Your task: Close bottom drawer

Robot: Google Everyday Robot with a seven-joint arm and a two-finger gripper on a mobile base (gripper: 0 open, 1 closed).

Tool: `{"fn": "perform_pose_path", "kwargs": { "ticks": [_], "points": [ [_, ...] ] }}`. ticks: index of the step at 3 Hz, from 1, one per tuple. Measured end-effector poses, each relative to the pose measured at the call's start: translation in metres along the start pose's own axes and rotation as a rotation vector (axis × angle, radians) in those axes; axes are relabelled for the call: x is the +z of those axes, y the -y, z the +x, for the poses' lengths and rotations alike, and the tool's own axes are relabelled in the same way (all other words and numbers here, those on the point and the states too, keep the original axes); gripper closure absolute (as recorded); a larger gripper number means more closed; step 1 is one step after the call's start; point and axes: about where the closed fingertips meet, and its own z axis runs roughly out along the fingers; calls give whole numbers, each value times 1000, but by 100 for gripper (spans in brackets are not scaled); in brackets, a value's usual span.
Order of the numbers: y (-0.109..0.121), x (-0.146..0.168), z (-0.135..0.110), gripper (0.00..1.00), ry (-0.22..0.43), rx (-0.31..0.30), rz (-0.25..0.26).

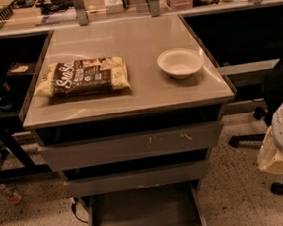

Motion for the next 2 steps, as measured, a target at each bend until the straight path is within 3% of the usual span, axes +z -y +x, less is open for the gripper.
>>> {"fn": "perform_pose_path", "kwargs": {
  "ticks": [1, 2],
  "points": [
    [-22, 30, 6, 100, 15, 29, -74],
    [-65, 95, 9, 100, 4, 80, -175]
  ]
}}
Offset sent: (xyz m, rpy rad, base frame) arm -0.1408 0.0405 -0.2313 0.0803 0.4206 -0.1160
